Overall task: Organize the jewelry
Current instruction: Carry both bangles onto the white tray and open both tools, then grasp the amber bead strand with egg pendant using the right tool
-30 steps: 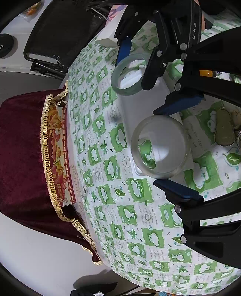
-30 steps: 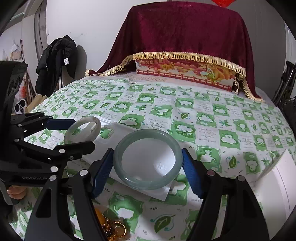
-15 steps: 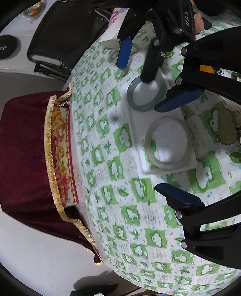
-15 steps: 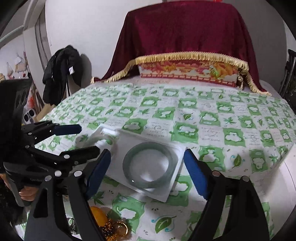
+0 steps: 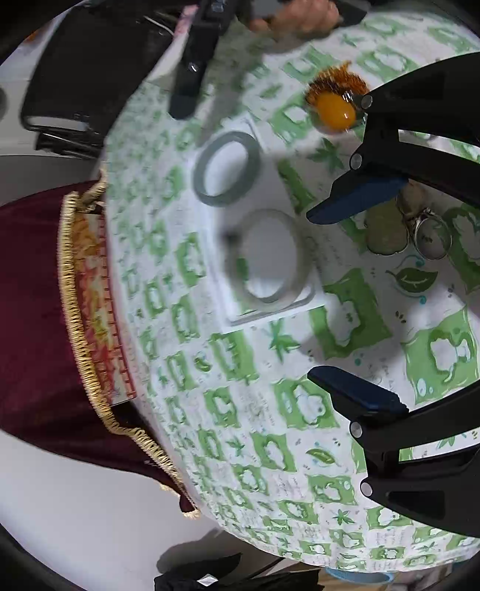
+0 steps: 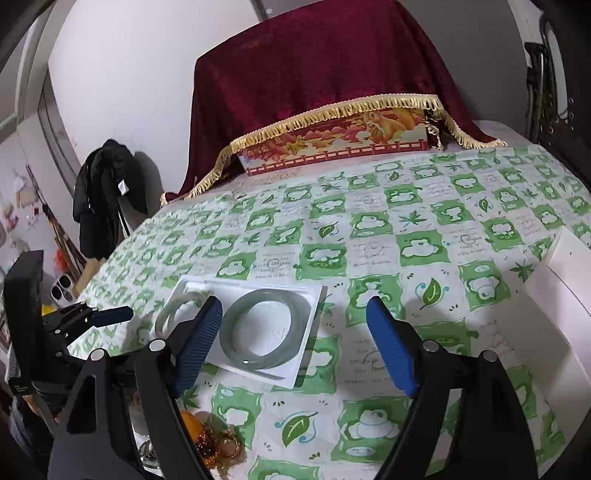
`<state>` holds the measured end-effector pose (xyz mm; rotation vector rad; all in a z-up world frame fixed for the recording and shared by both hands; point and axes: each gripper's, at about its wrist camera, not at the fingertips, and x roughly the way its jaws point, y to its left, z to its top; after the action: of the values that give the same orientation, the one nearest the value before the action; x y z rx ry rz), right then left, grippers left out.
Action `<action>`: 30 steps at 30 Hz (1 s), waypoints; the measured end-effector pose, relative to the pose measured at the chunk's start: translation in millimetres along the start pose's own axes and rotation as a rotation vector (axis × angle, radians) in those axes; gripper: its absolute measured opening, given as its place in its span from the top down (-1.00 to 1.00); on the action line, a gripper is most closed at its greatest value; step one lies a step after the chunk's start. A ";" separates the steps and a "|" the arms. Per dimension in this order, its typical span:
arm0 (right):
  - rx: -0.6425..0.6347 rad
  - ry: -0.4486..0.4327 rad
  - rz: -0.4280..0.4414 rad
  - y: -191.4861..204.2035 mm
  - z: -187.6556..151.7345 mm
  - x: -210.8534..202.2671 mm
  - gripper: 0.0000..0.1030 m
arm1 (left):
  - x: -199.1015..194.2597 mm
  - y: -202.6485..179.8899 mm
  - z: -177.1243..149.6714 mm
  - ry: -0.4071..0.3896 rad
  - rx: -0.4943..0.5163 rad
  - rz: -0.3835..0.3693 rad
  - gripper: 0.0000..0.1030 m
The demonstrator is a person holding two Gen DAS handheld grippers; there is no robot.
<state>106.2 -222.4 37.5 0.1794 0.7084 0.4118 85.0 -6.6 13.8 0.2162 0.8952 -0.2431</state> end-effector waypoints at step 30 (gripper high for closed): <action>0.019 -0.021 -0.059 2.1 -8.1 -15.9 -0.51 | 17.2 8.4 18.0 0.061 -0.132 -0.089 -0.73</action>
<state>89.4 -227.1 41.5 0.1800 0.6951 0.3462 111.2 -5.8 11.9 0.0615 0.9794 -0.2605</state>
